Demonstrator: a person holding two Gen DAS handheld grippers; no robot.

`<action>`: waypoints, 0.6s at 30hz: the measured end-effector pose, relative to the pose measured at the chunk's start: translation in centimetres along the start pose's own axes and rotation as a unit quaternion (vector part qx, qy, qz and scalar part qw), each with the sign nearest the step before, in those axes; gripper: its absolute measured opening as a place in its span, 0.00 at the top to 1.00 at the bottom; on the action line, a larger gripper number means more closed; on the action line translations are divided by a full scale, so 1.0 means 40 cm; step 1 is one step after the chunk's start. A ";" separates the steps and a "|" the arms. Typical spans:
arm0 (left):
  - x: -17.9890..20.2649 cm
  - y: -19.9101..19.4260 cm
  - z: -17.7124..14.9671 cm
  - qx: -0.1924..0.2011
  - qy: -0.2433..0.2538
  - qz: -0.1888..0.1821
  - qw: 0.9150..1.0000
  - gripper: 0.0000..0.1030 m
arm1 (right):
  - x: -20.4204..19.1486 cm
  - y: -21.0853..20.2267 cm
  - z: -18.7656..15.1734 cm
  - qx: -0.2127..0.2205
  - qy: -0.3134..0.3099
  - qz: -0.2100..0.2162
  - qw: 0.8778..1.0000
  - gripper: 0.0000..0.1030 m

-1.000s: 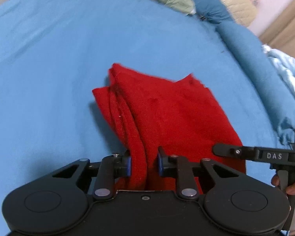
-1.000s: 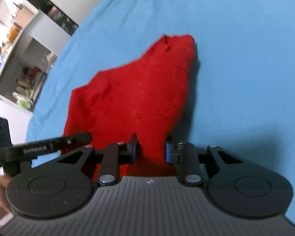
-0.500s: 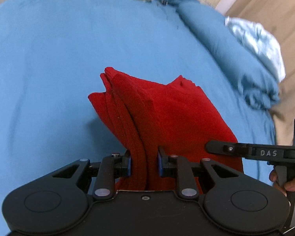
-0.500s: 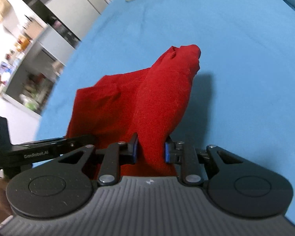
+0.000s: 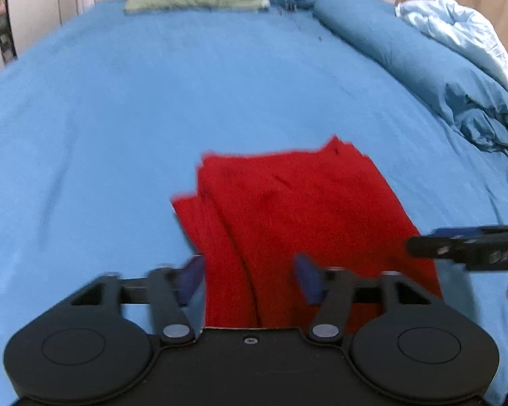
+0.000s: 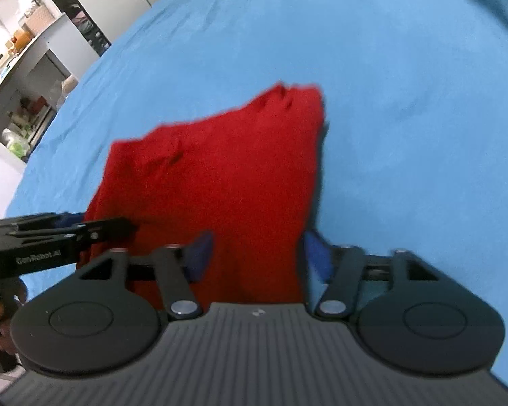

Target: Fold small clothes

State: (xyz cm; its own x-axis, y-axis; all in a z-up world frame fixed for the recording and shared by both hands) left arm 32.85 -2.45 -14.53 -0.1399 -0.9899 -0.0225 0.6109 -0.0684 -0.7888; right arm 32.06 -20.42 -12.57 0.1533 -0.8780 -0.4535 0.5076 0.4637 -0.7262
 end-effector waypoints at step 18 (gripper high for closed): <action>-0.068 0.073 -0.108 0.060 -0.048 0.083 0.993 0.20 | 0.101 0.012 -0.087 0.107 -0.019 -0.076 0.991 0.09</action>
Point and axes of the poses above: each gripper's, at about its wrist camera, not at the fingertips, and y roughly the way its jaws point, x to its right, z to its top, the point moved 7 cm from there along y, roughly the way its jaws point, and after that the axes turned 10 degrees about z, right-handed, at the moved point
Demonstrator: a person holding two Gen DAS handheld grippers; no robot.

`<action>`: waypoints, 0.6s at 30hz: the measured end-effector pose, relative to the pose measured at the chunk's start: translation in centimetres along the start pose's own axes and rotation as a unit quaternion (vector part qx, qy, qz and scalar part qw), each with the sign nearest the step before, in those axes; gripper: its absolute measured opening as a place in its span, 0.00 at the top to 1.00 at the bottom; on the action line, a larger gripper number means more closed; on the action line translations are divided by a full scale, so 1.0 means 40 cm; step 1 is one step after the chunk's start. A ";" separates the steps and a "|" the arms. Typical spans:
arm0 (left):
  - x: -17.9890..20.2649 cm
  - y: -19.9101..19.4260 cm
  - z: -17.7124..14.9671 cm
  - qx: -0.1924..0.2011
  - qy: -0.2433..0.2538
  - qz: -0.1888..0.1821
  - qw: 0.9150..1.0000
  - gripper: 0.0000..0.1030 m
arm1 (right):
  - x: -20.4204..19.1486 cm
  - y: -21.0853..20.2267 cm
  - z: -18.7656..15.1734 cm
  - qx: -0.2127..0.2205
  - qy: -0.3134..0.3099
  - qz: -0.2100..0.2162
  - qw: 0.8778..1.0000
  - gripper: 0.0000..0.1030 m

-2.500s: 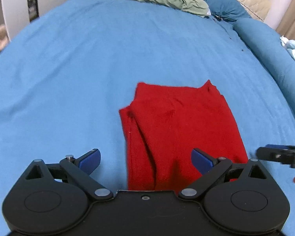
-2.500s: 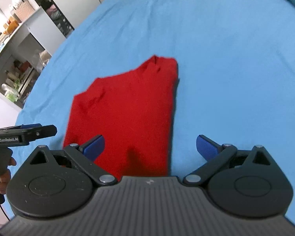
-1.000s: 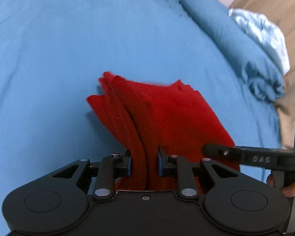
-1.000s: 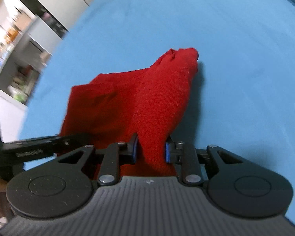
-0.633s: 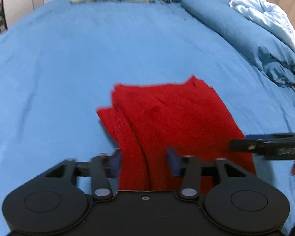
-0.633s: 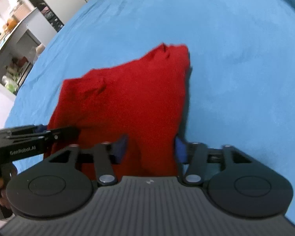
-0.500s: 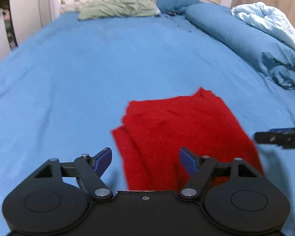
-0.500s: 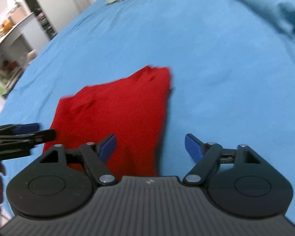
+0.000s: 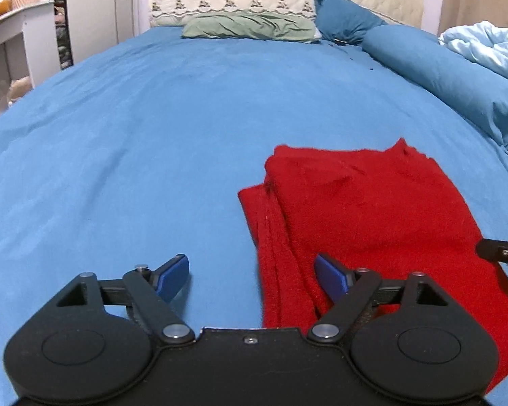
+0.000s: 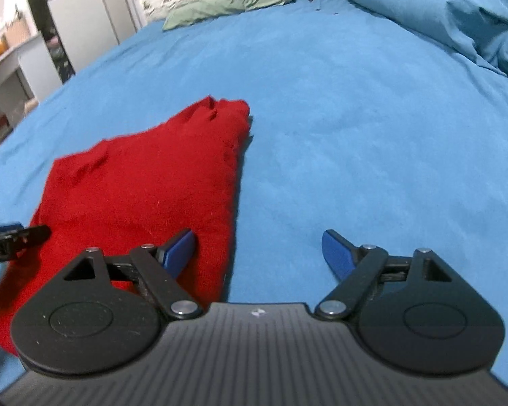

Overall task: Fold small clothes
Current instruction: 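Open both grippers and lift them away from the folded sweater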

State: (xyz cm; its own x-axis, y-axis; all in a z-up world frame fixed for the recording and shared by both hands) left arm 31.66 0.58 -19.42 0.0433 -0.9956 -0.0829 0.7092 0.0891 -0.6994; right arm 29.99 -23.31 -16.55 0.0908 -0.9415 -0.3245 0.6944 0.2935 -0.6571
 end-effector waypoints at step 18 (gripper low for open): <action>-0.044 -0.644 0.068 0.070 -0.004 0.016 0.997 0.00 | -0.307 -0.634 0.065 0.074 -0.079 -0.018 0.994 0.00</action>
Point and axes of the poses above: each gripper's, at about its wrist camera, not at the fingertips, and y roughly the way its jaws point, x to its right, z to its top, the point moved 7 cm from there along y, roughly the way its jaws point, and after that the axes turned 10 degrees about z, right-handed, at the moved point
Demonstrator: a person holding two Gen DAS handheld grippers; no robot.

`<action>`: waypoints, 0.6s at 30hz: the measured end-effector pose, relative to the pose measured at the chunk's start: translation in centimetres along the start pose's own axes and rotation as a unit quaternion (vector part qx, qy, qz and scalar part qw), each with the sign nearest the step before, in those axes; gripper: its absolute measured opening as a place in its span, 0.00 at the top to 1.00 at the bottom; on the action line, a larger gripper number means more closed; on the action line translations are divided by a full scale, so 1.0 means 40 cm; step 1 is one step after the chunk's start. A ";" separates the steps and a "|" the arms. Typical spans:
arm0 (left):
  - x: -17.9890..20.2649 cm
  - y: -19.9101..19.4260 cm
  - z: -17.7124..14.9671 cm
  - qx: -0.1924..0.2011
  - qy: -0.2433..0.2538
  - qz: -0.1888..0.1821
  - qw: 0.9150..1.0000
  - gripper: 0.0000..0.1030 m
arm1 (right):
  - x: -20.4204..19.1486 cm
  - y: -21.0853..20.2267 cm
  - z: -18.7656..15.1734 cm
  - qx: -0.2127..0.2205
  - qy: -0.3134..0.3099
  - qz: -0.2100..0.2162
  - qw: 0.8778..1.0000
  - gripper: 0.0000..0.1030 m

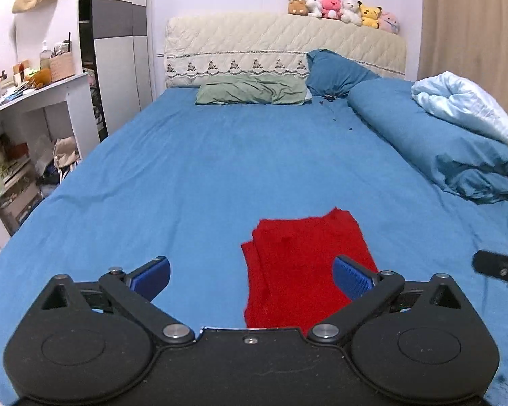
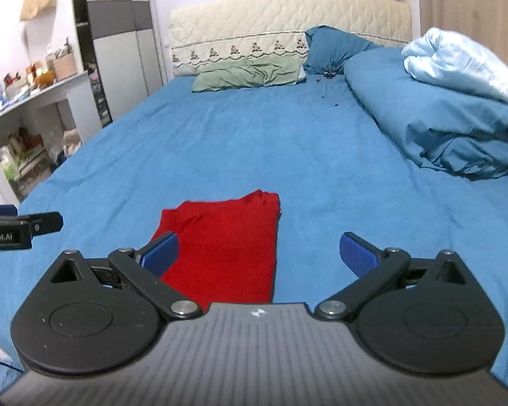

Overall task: Fold small clothes
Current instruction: 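Open both grippers and lift them away from the folded sweater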

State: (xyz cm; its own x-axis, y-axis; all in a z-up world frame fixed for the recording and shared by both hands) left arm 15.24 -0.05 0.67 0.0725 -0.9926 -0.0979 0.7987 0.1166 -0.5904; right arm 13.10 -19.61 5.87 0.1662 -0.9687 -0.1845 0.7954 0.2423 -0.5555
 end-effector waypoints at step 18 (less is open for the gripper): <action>-0.017 -0.125 -0.205 -0.033 0.021 0.023 0.999 0.00 | -0.045 -0.103 -0.207 -0.081 0.001 -0.043 0.996 0.00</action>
Point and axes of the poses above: each gripper's, at about its wrist camera, not at the fingertips, and y roughly the way its jaws point, x to its right, z to its top, the point moved 7 cm from there along y, roughly the way its jaws point, and after that the axes turned 10 degrees about z, right-handed, at the moved point
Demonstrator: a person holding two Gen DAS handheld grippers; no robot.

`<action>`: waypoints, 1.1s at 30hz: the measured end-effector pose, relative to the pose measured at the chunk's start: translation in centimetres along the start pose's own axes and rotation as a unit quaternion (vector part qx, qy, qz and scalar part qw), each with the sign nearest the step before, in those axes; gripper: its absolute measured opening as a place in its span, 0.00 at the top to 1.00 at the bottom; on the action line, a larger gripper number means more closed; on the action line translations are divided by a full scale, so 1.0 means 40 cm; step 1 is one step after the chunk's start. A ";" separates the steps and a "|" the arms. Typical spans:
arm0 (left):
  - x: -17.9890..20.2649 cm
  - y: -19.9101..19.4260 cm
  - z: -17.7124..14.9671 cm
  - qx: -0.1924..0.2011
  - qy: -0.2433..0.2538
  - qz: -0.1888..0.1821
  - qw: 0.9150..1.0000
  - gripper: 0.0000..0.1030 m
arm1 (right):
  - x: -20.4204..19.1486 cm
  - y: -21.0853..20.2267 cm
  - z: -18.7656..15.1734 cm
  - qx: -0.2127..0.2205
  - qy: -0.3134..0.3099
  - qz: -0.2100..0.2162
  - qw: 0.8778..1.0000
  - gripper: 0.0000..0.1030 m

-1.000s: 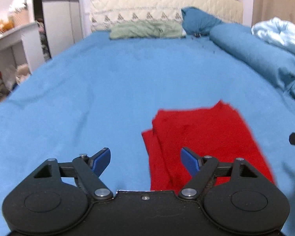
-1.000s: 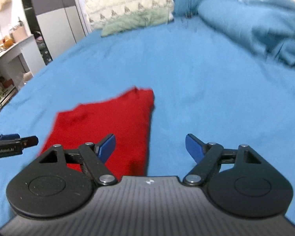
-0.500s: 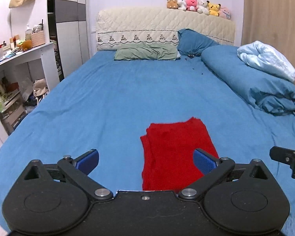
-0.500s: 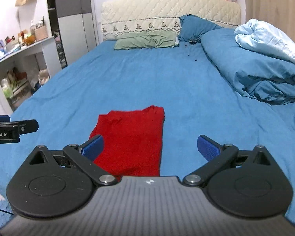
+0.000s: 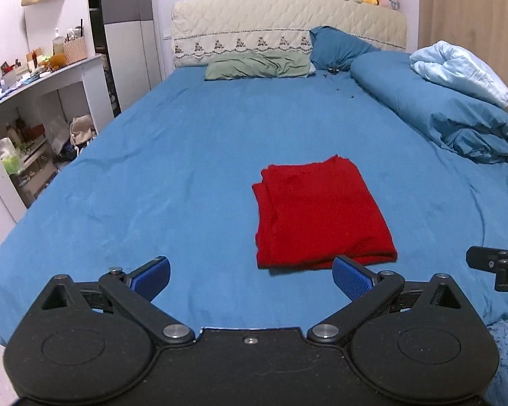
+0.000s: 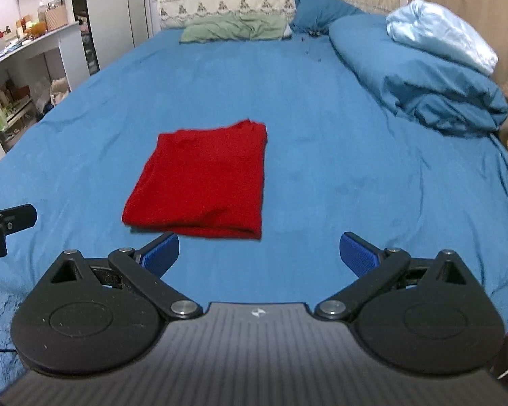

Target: Fold small clothes

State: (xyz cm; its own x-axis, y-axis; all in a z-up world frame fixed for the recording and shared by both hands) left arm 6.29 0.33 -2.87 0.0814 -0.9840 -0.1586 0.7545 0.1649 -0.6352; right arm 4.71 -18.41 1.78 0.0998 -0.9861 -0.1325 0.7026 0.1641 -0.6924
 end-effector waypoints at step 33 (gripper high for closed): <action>0.024 -0.014 0.000 0.006 -0.002 -0.012 1.000 0.00 | 0.030 -0.020 -0.033 -0.009 0.017 -0.008 1.000 0.00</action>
State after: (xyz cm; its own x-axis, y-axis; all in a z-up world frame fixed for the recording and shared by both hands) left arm 5.94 -0.69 -2.68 0.0666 -0.9878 -0.1404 0.7642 0.1410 -0.6294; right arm 3.35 -19.69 1.24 0.0644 -0.9874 -0.1448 0.6907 0.1489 -0.7076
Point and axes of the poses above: each gripper's, at about its wrist camera, not at the fingertips, and y roughly the way its jaws point, x to its right, z to its top, the point moved 7 cm from there along y, roughly the way its jaws point, and after that the axes turned 10 degrees about z, right-handed, at the moved point
